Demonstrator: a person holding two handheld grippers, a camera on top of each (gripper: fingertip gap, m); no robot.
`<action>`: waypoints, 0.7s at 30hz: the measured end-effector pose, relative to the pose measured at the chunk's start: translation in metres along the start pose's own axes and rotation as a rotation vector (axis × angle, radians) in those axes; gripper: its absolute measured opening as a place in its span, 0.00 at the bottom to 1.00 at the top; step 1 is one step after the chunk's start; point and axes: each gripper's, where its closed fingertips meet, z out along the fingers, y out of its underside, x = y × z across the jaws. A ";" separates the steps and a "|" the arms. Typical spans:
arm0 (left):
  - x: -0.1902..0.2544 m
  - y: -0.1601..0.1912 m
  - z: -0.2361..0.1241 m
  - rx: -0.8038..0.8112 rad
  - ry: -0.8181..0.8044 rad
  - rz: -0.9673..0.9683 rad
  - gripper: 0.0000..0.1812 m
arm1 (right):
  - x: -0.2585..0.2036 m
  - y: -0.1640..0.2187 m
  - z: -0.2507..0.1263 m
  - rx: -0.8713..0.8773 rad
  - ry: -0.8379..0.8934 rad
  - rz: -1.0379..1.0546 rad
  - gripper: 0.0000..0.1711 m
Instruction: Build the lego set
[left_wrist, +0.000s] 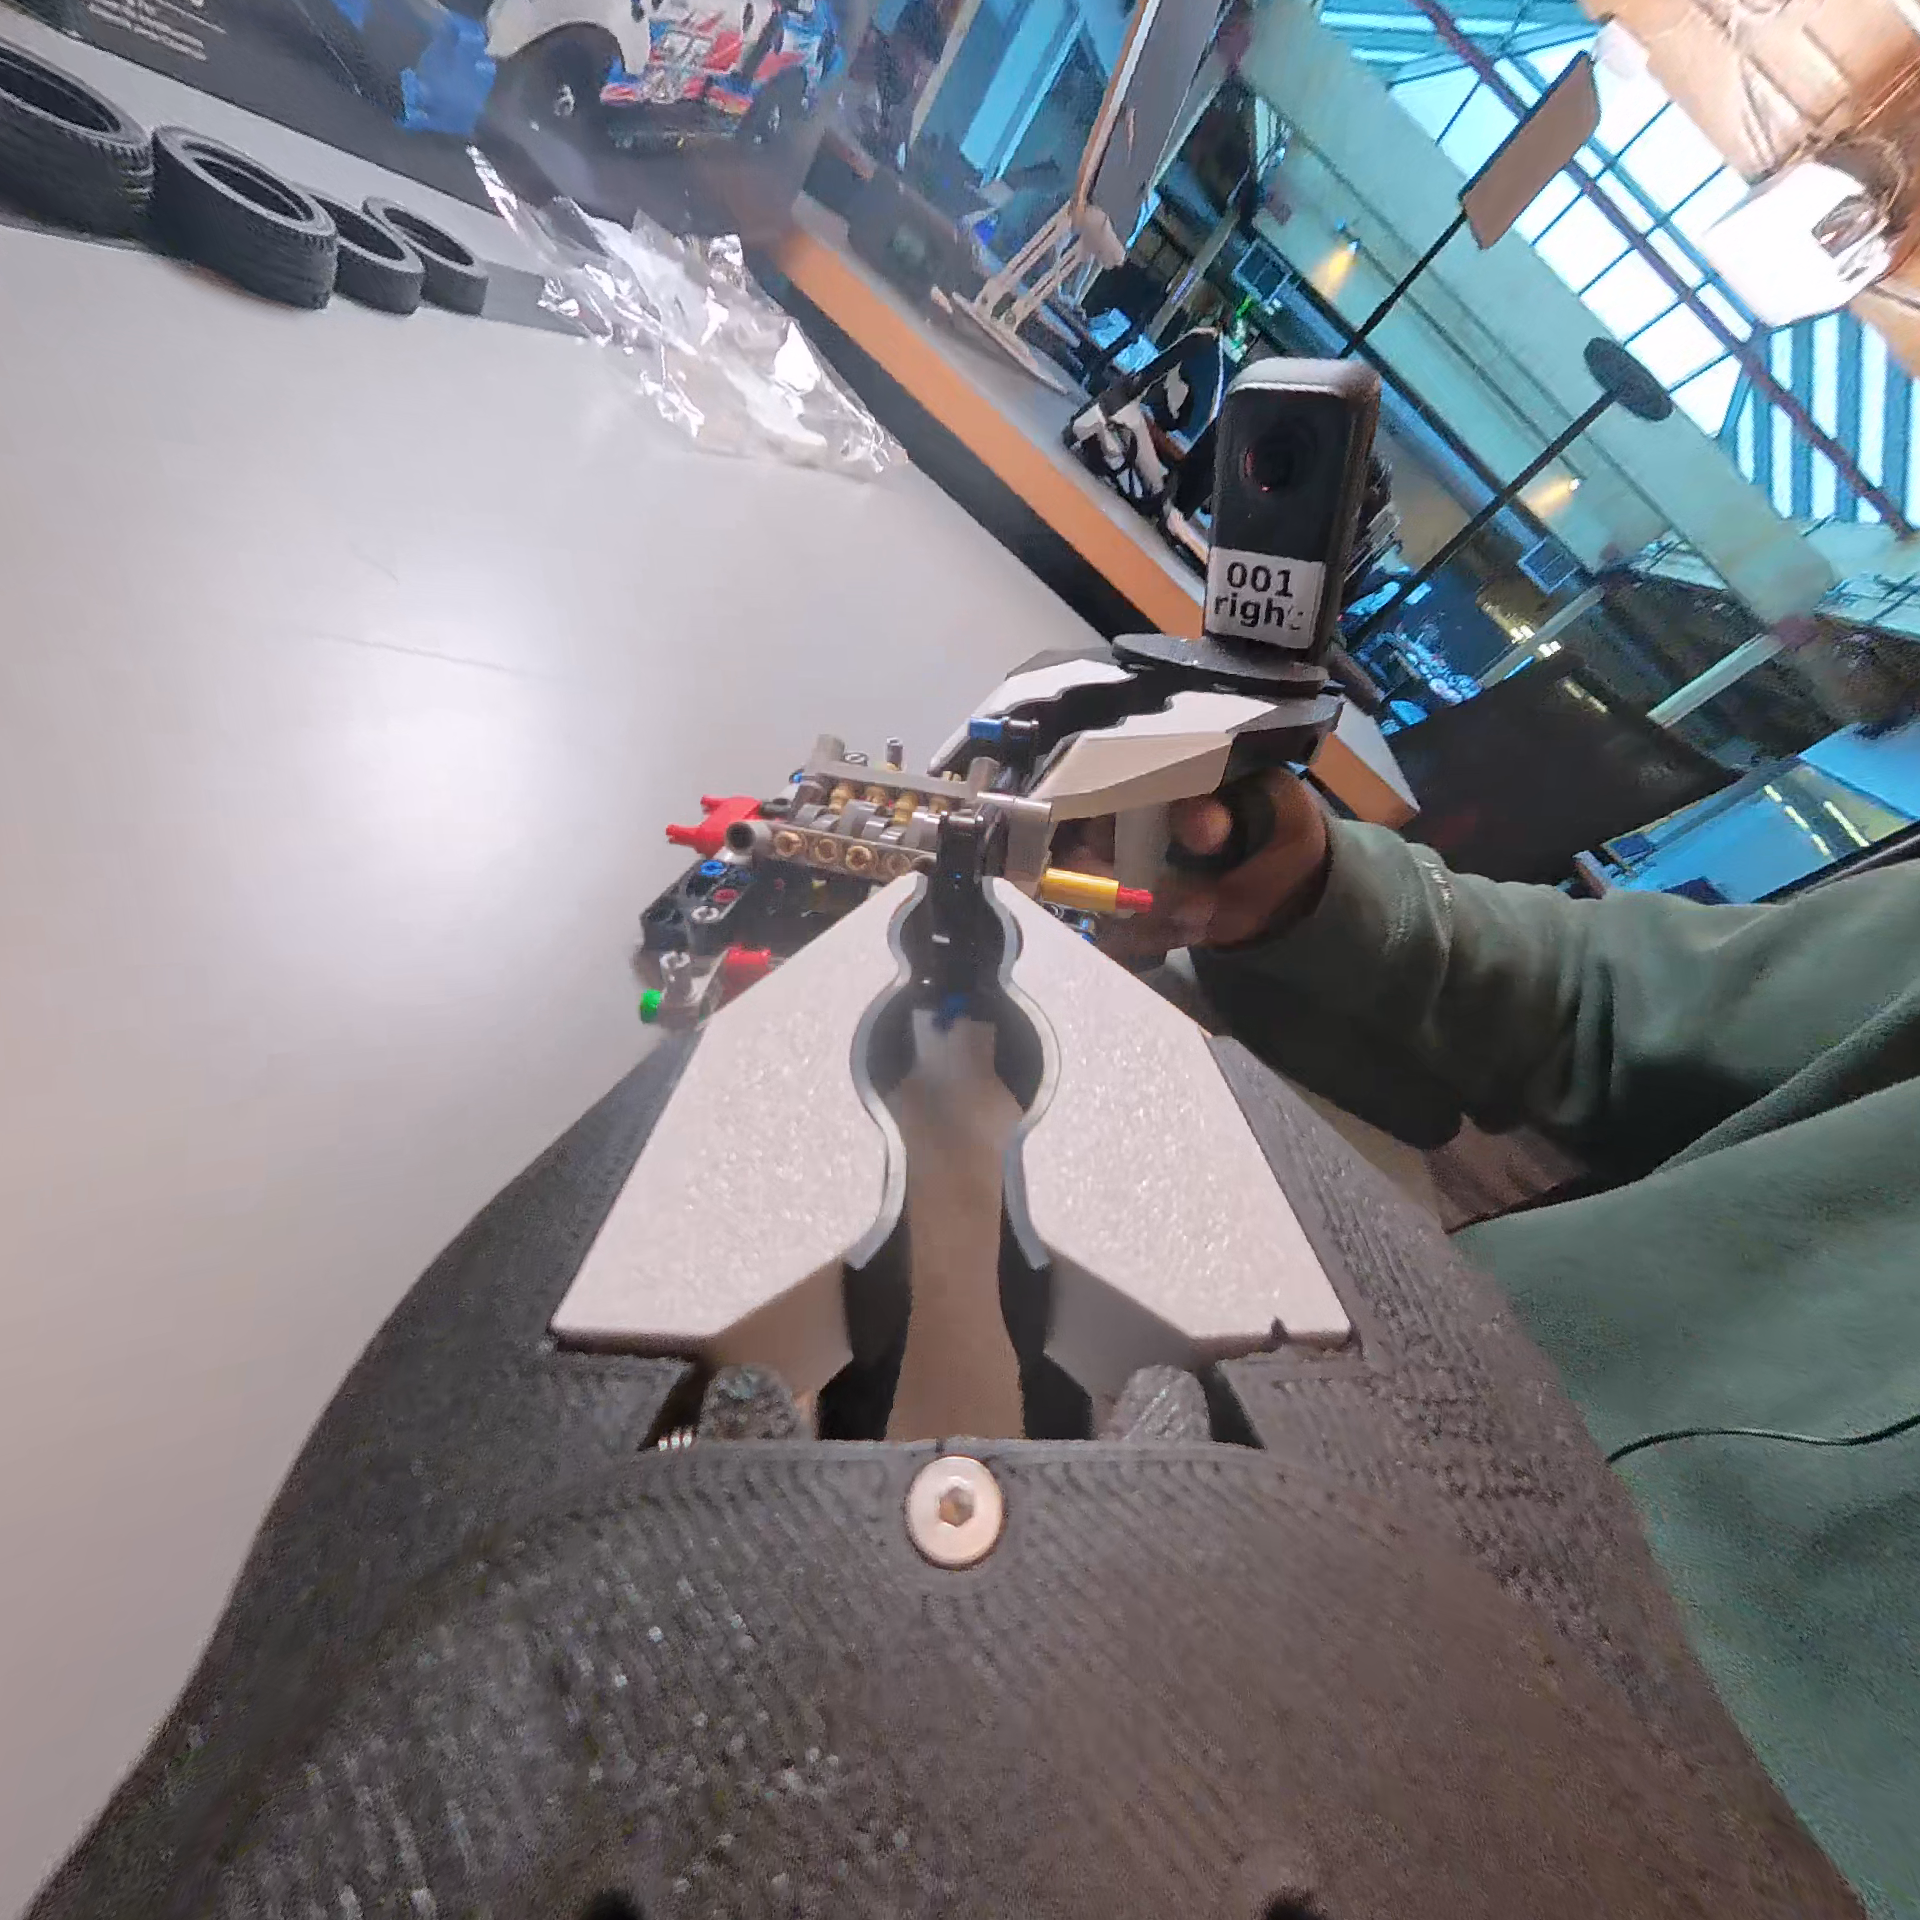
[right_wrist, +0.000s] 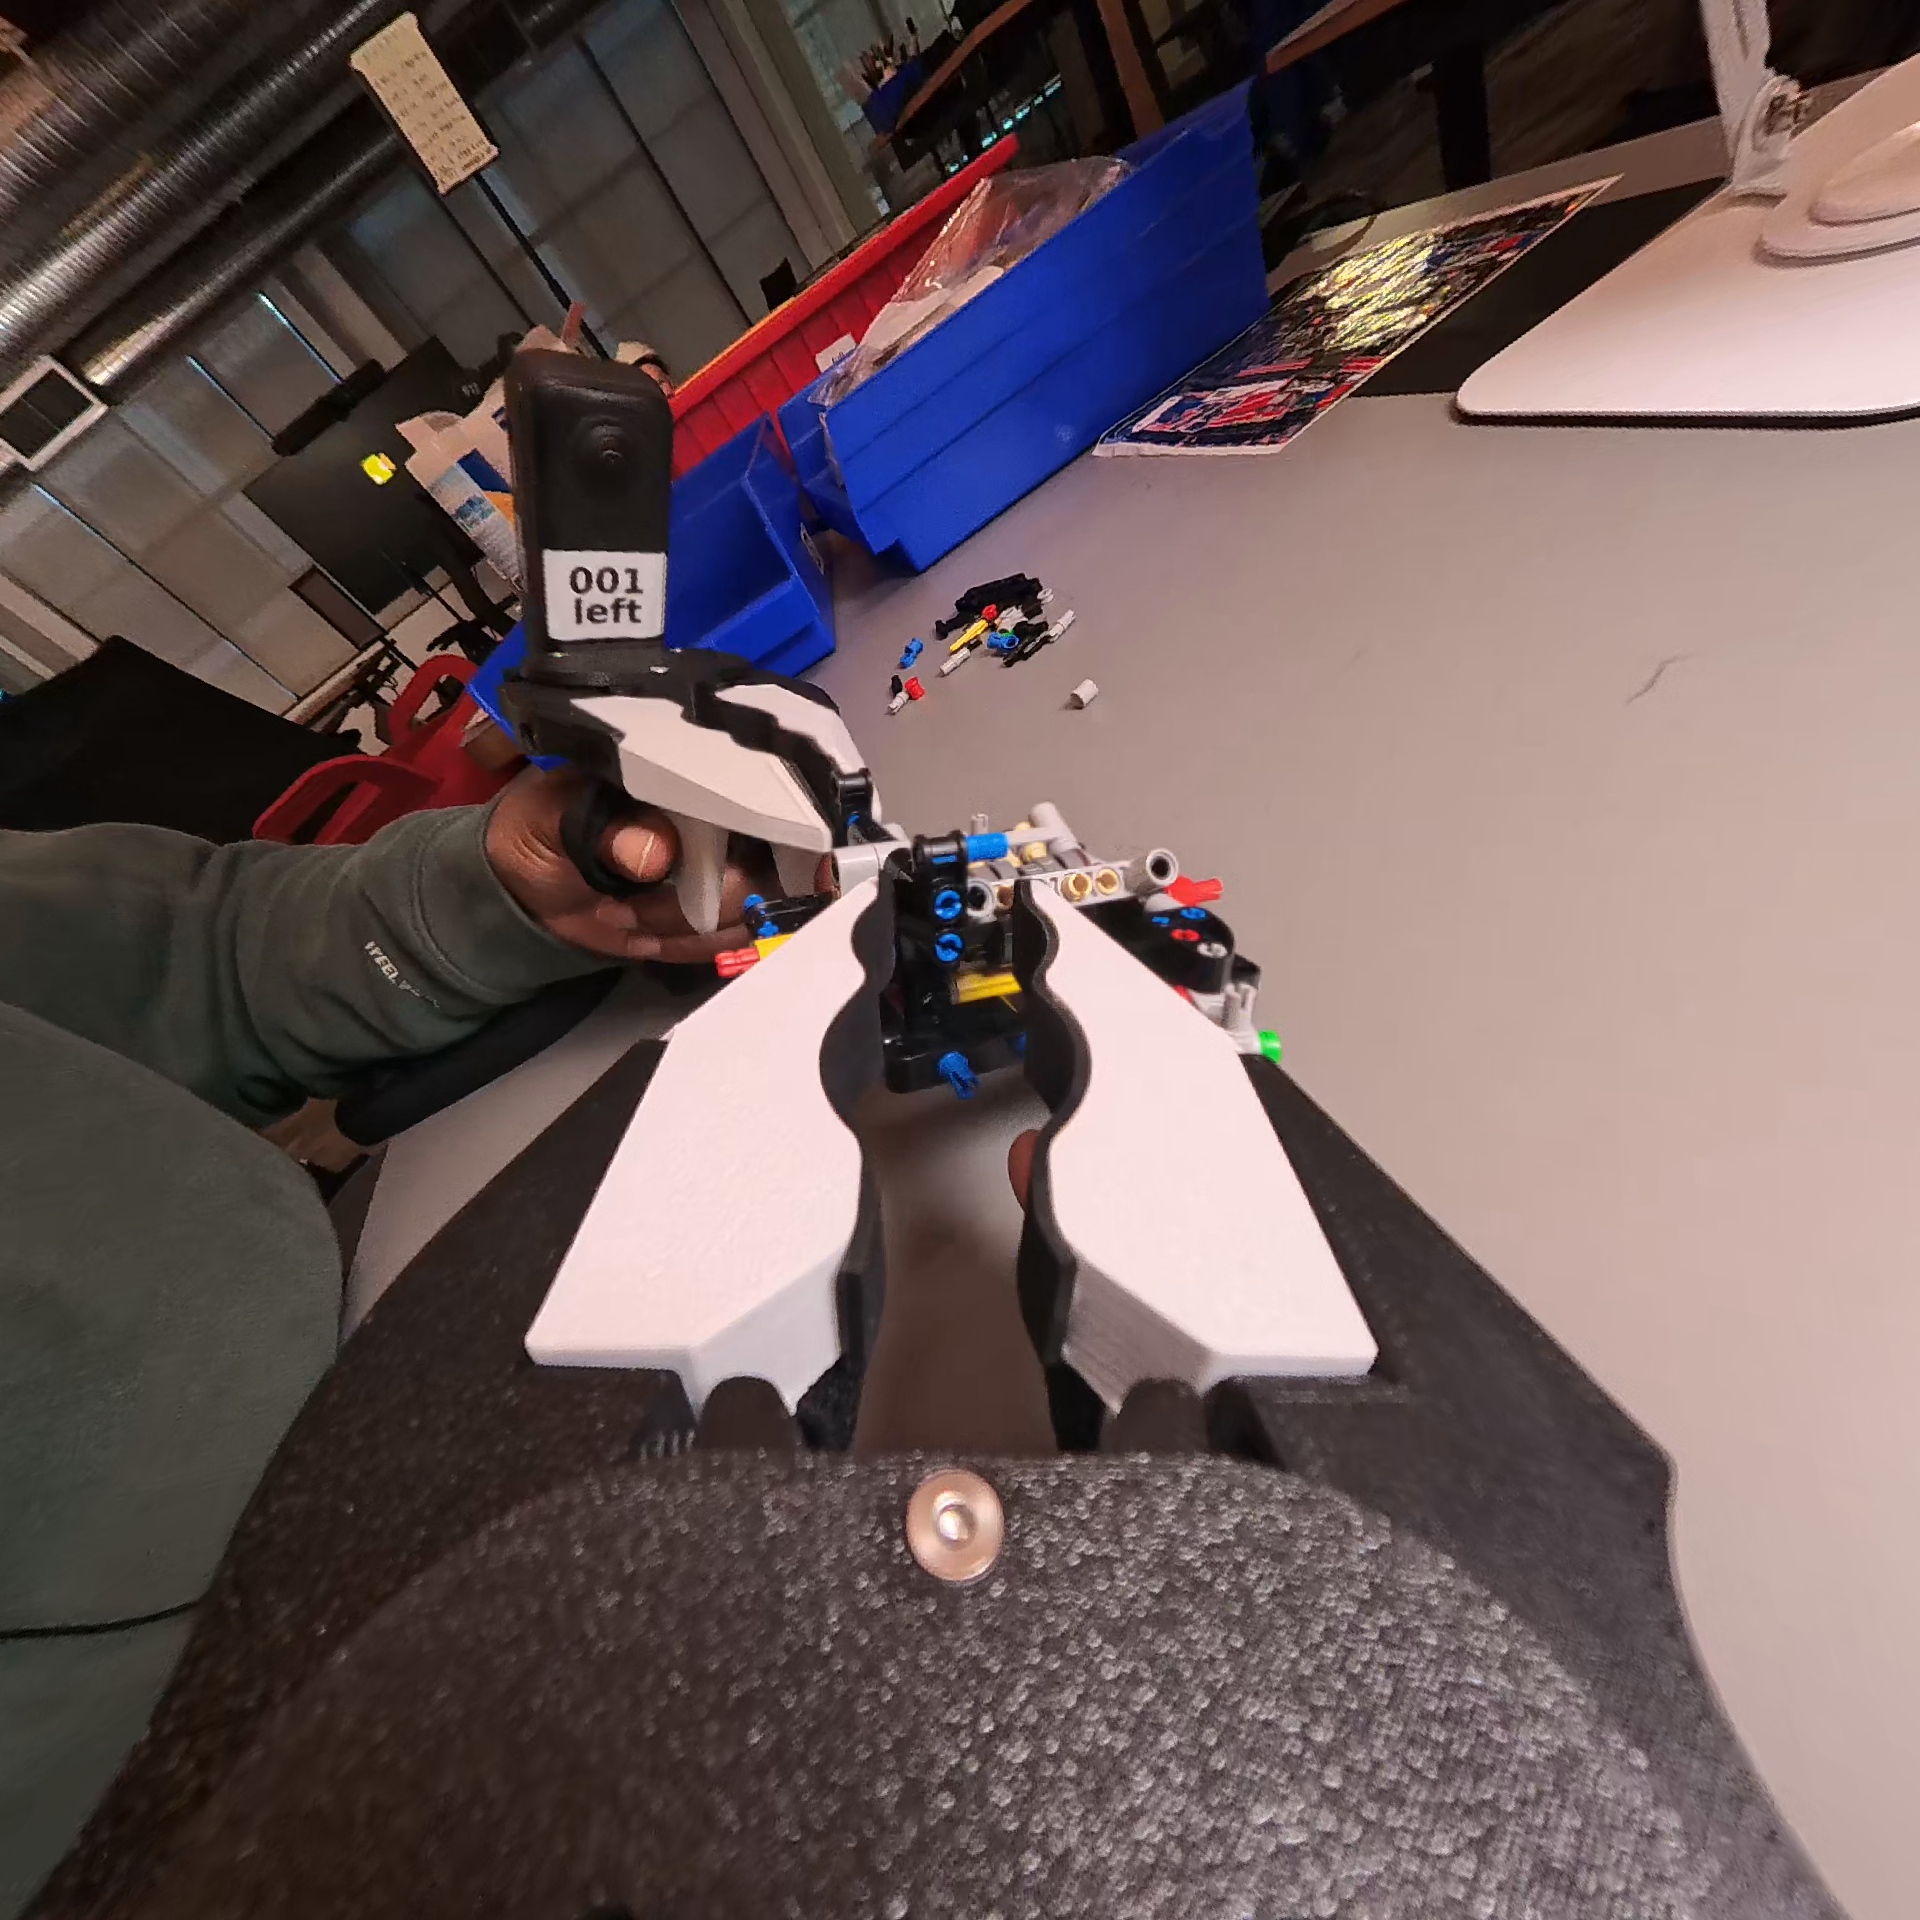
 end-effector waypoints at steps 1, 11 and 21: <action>-0.002 0.001 0.000 -0.015 -0.007 0.002 0.04 | 0.000 0.001 0.000 -0.009 0.001 -0.010 0.12; -0.011 0.035 -0.008 -0.339 -0.052 0.358 0.04 | -0.005 0.023 0.005 -0.184 0.004 -0.193 0.12; -0.009 0.058 -0.016 -0.519 -0.040 0.607 0.08 | -0.011 0.047 0.006 -0.336 0.034 -0.538 0.12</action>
